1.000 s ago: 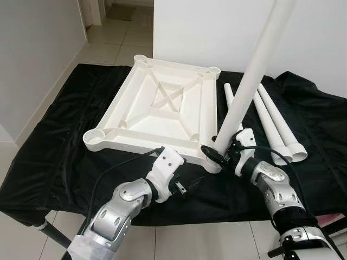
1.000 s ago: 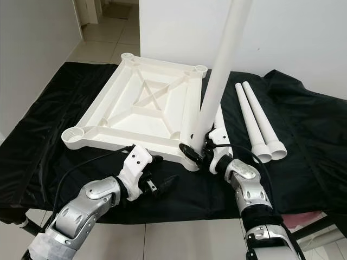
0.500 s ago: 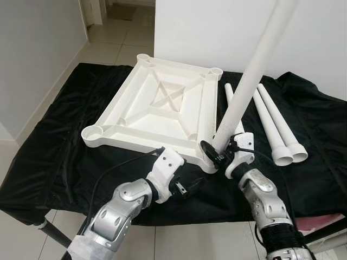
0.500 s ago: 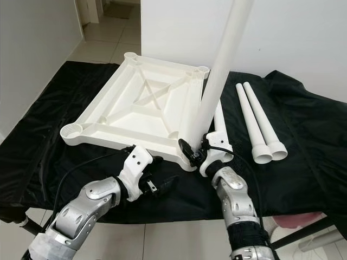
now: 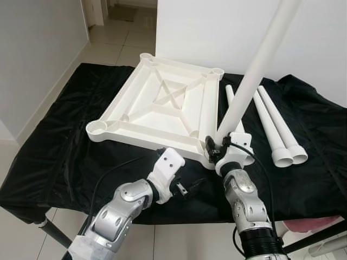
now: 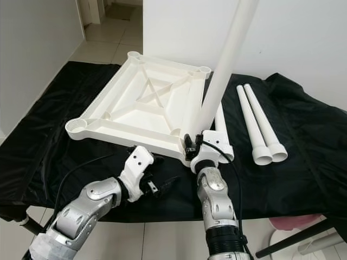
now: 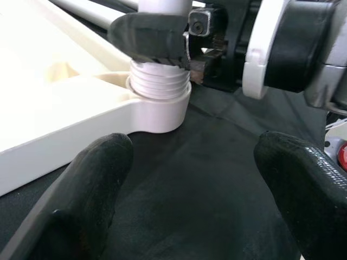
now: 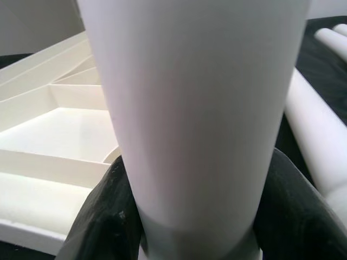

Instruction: Building children table

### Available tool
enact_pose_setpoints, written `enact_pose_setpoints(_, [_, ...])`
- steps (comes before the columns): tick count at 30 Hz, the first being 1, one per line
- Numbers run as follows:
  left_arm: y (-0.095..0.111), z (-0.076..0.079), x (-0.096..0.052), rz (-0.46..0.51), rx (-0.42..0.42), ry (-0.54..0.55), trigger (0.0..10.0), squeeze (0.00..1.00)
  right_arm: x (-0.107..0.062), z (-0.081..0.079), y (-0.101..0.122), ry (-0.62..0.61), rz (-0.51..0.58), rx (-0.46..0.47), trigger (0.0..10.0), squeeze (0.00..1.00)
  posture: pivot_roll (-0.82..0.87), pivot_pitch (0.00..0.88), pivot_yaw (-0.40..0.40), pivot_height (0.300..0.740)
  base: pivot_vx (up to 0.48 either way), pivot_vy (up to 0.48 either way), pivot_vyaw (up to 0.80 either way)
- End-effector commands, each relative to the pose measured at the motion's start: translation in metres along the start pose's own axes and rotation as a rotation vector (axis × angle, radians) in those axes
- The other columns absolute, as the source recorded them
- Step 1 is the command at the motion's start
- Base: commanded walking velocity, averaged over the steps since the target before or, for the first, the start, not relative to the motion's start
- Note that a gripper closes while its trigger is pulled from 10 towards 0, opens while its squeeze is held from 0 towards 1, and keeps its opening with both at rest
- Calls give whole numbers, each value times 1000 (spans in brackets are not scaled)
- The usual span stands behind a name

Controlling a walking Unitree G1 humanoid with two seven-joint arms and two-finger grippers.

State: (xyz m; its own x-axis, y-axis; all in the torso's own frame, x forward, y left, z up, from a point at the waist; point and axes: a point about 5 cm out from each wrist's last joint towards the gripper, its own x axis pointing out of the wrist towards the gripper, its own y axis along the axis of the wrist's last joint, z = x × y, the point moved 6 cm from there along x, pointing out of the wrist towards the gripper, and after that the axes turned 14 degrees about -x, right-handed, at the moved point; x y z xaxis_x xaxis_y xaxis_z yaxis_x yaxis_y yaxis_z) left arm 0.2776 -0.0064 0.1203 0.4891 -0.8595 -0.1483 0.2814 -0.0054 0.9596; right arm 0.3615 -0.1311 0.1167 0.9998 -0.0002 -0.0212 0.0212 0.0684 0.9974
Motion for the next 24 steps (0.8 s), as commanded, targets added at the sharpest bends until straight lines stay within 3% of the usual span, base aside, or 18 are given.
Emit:
enact_pose_setpoints(1, [-1, 7, 1, -4, -1, -29, 10000, 0, -8, -1, -23, -16, -91, 43, 10000, 0, 16, 0, -79, 740, 0, 0, 0])
enact_pose_setpoints(4, [-2, 8, 1, -4, -1, -30, 10000, 0, -11, -14, -17, 36, -55, 32, 10000, 0, 15, 0, -78, 740, 0, 0, 0])
enact_pose_setpoints(9, [-2, 8, 0, -5, 1, -31, 10000, 0, -12, -12, -6, 76, 2, 23, 10000, 0, 12, 0, -77, 740, 0, 0, 0])
enact_pose_setpoints(10, [-2, 7, 0, -5, 3, -31, 10000, 0, -12, -12, -1, 107, 30, 30, 10000, 118, 11, 0, -76, 740, 0, 0, 0])
enact_pose_setpoints(11, [-2, 7, 0, -5, 3, -31, 10000, 0, -12, -12, -1, 107, 30, 30, 10000, 118, 11, 0, -76, 740, 0, 0, 0])
enact_pose_setpoints(12, [-2, 7, 0, -4, 2, -32, 10000, 0, -12, -8, 7, 119, 65, 32, 10000, 1000, 11, 0, -76, 740, 0, 0, 0])
enact_pose_setpoints(15, [-2, 8, 0, -5, 4, -33, 10000, 0, -11, -2, 16, 136, 102, 19, 10000, 1000, 9, 0, -74, 740, 0, 0, 0])
enact_pose_setpoints(16, [-2, 8, 0, -5, 4, -33, 10000, 0, -11, 1, 21, 160, 117, 25, 10000, 0, 9, 0, -74, 740, 0, 0, 0])
enact_pose_setpoints(24, [0, 6, 0, -1, 1, -29, 10000, 0, -12, 2, 32, 317, 175, -53, 10000, 0, 7, 0, -70, 740, 0, 0, 0])
